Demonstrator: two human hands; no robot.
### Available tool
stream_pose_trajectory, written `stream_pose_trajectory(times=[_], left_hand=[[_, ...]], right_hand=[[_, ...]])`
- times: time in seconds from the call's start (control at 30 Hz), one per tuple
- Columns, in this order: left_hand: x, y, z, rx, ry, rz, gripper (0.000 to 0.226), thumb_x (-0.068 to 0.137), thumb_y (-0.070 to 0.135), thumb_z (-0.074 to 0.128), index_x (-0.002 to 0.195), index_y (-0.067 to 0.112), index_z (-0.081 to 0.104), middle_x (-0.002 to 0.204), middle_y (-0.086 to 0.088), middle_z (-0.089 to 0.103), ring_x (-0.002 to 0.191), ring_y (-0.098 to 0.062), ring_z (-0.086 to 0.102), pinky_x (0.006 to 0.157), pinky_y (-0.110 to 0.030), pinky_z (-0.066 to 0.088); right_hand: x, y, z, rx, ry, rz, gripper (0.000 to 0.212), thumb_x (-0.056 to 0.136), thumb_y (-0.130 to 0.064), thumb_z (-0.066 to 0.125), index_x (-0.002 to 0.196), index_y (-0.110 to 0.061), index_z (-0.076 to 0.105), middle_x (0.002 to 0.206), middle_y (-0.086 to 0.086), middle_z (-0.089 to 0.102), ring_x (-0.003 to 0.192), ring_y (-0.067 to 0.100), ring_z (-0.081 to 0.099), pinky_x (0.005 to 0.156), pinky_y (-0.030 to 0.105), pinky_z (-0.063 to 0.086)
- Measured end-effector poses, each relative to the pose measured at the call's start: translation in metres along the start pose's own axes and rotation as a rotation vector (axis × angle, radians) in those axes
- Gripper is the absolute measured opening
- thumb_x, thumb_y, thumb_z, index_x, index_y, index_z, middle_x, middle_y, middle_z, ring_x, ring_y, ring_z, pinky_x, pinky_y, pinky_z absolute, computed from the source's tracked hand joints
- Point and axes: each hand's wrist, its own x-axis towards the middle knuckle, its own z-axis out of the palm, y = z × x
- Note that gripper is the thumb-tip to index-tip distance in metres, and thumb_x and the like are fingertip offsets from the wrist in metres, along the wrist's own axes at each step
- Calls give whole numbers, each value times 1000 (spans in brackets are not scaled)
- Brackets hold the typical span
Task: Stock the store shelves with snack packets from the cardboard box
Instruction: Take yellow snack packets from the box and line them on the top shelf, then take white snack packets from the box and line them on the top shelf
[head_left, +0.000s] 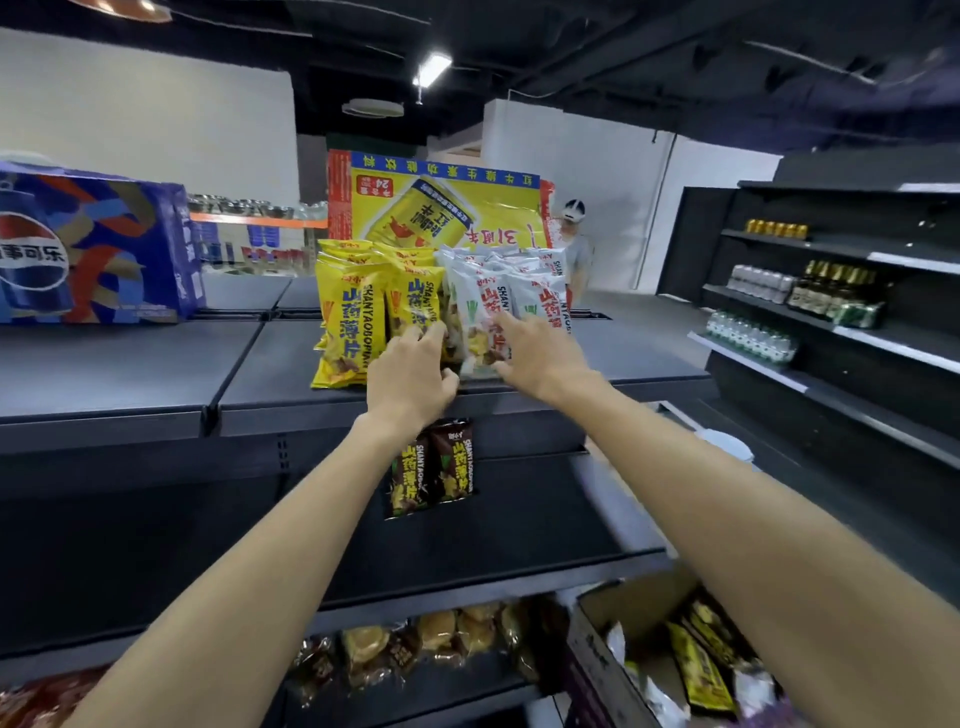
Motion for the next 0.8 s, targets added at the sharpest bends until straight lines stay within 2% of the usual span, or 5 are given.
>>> stream_pose_trajectory(times=[0.17, 0.27, 0.37, 0.67, 0.8], left_hand=[[18, 68, 13, -60, -65, 145, 28, 87, 28, 58, 112, 16, 52, 102, -6, 61, 92, -30, 62, 62, -35, 44], [24, 110, 28, -104, -99, 231, 35, 85, 26, 59, 119, 19, 53, 105, -5, 62, 95, -30, 63, 72, -38, 51], [28, 151, 46, -147, -158, 290, 39, 85, 25, 58, 124, 20, 51, 106, -5, 62, 96, -30, 62, 75, -40, 52], [33, 273, 108, -142, -199, 323, 31, 86, 26, 59, 116, 20, 55, 102, -1, 64, 95, -29, 60, 68, -32, 39], [27, 314, 143, -119, -224, 315, 25, 85, 28, 59, 109, 20, 56, 101, 0, 64, 95, -27, 60, 70, -32, 40]], right_hand=[[-26, 71, -12, 10, 2, 144, 53, 89, -30, 66, 135, -17, 43, 125, 15, 57, 109, 38, 58, 87, 43, 50], [-40, 107, -15, 11, -5, 215, 59, 91, -30, 66, 142, -20, 38, 130, 15, 53, 116, 39, 56, 92, 45, 49], [-55, 143, -18, -1, -6, 255, 57, 93, -28, 65, 142, -20, 38, 127, 15, 52, 114, 40, 56, 89, 44, 47], [-99, 274, -21, 18, -28, 340, 51, 92, -30, 66, 137, -21, 44, 124, 13, 52, 113, 36, 55, 86, 39, 45], [-112, 324, -3, 38, -60, 345, 50, 91, -30, 67, 134, -19, 45, 125, 14, 52, 114, 37, 55, 87, 38, 45]])
